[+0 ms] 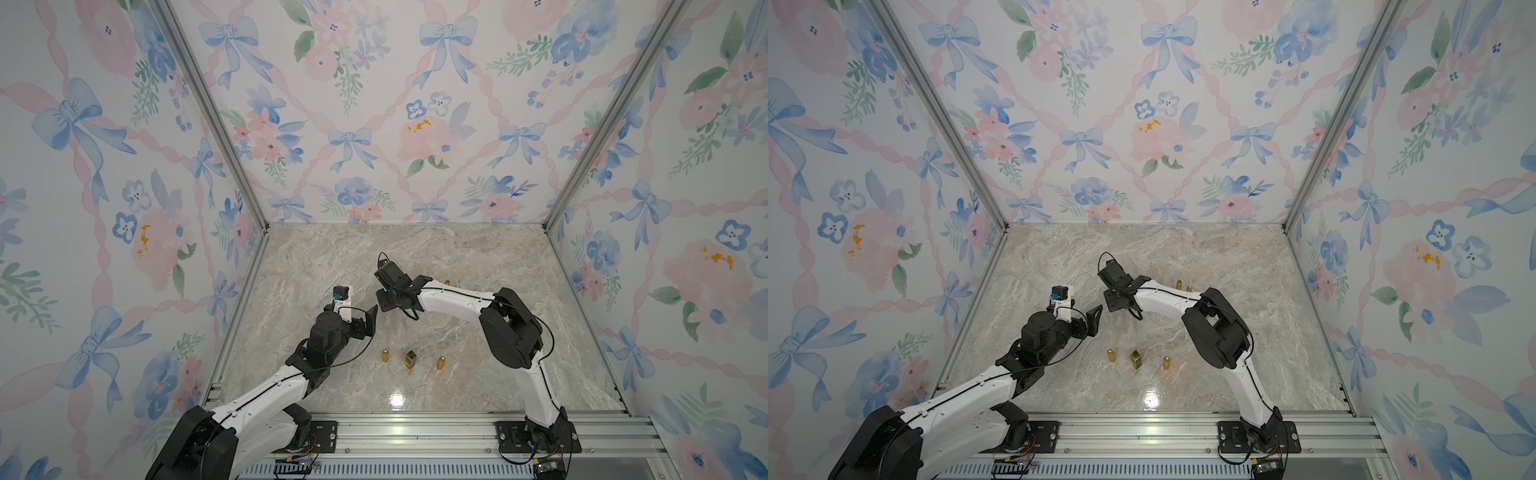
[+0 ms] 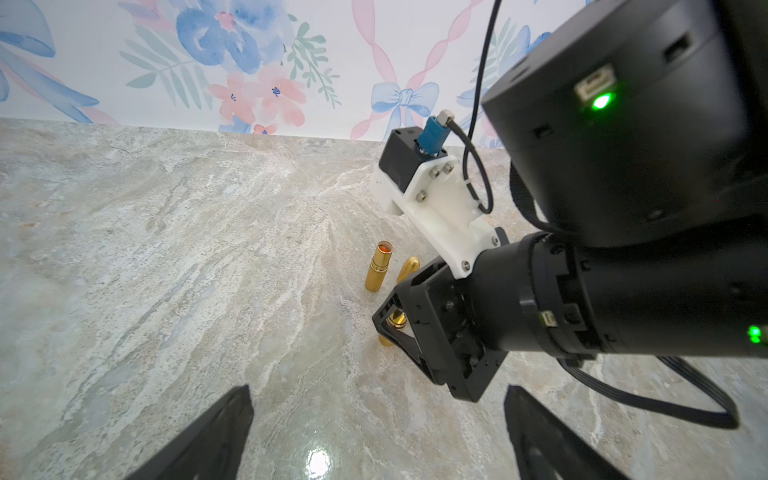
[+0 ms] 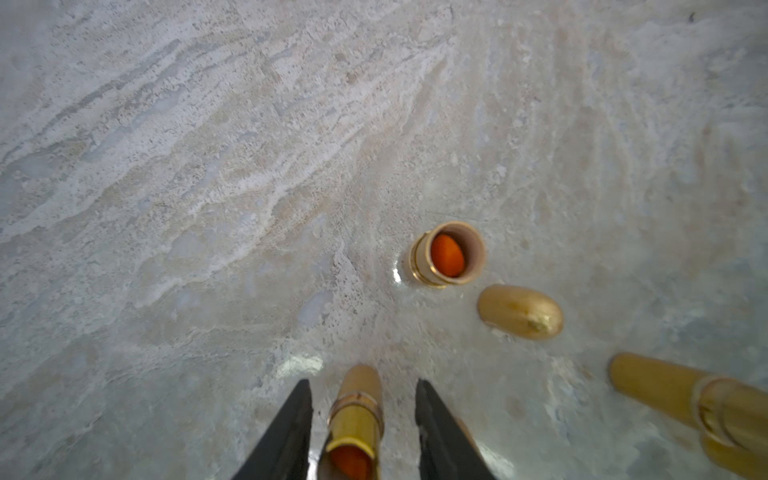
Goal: Open the lipstick cap
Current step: Place the lipstick at the center of the board, then pick up the lipstick at the center of the board.
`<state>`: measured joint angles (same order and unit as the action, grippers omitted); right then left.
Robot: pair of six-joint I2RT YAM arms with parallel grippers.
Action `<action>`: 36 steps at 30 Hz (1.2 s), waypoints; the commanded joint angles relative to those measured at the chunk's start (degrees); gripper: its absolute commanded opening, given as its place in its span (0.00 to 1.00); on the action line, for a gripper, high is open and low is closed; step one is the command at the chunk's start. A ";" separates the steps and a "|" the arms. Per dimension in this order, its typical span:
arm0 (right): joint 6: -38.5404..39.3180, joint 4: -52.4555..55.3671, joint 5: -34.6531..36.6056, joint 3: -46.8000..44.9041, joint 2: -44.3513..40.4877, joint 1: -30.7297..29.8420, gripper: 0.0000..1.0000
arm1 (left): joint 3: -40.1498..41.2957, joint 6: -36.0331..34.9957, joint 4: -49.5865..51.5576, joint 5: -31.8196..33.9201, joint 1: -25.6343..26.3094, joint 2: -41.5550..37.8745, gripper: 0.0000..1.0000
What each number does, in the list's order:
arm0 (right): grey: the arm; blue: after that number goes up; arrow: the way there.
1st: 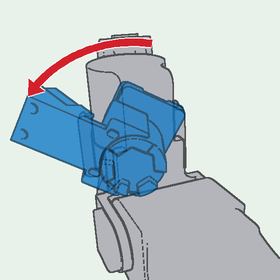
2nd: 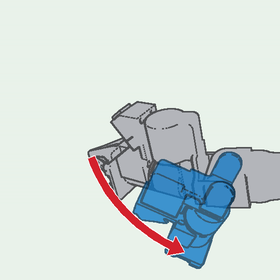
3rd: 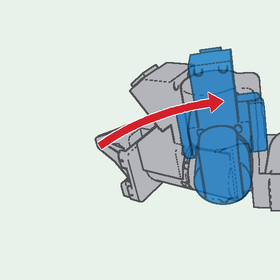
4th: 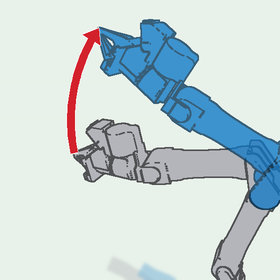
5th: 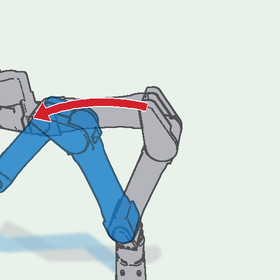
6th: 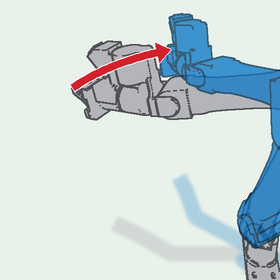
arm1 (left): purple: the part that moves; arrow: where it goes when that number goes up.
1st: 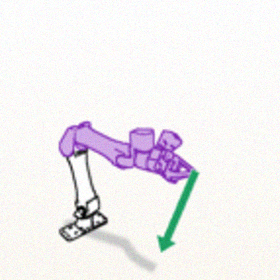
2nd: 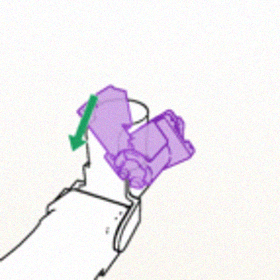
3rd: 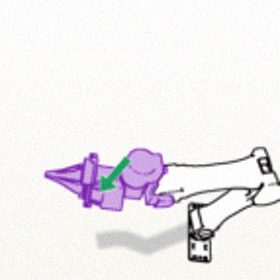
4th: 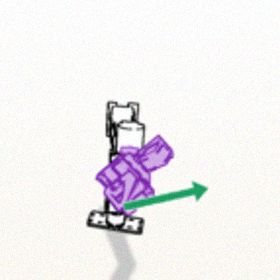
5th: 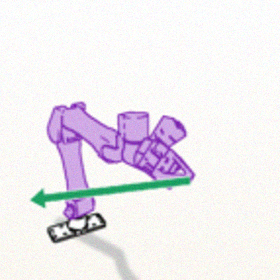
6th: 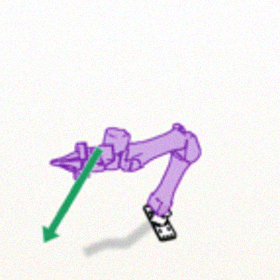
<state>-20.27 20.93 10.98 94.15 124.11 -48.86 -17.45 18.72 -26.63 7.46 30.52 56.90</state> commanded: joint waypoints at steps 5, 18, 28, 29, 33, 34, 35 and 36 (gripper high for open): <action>-2.19 11.53 -0.18 1.94 -10.02 0.56 0.55 | -0.95 -0.44 0.27 -4.40 -0.45 -0.67 0.98; -12.02 34.24 -1.61 -6.10 -27.16 3.33 0.66 | -2.00 0.29 1.50 -10.04 3.72 -1.27 0.98; -22.93 36.01 -8.87 -19.34 -36.59 0.85 0.71 | -5.00 0.46 9.56 -9.01 11.25 -1.03 0.98; -23.63 35.42 -9.72 -20.48 -37.14 0.38 0.71 | -4.96 0.74 9.90 -9.11 11.84 -1.46 0.98; -26.98 34.37 -10.79 -24.30 -37.74 -2.72 0.72 | -4.62 1.09 11.36 -8.62 14.51 -3.52 0.98; -28.03 33.94 -11.37 -25.40 -38.09 -3.14 0.72 | -4.91 1.22 12.19 -8.33 15.12 -3.49 0.98; -29.12 33.45 -11.80 -26.44 -38.51 -3.42 0.72 | -5.18 1.31 12.91 -8.15 15.56 -3.54 0.98; -30.33 32.53 -12.01 -28.11 -39.33 -3.76 0.72 | -5.39 1.53 13.56 -7.96 16.15 -3.48 0.98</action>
<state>-45.93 54.11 0.86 68.64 87.33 -51.62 -21.32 18.79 -16.21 -1.32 45.63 54.02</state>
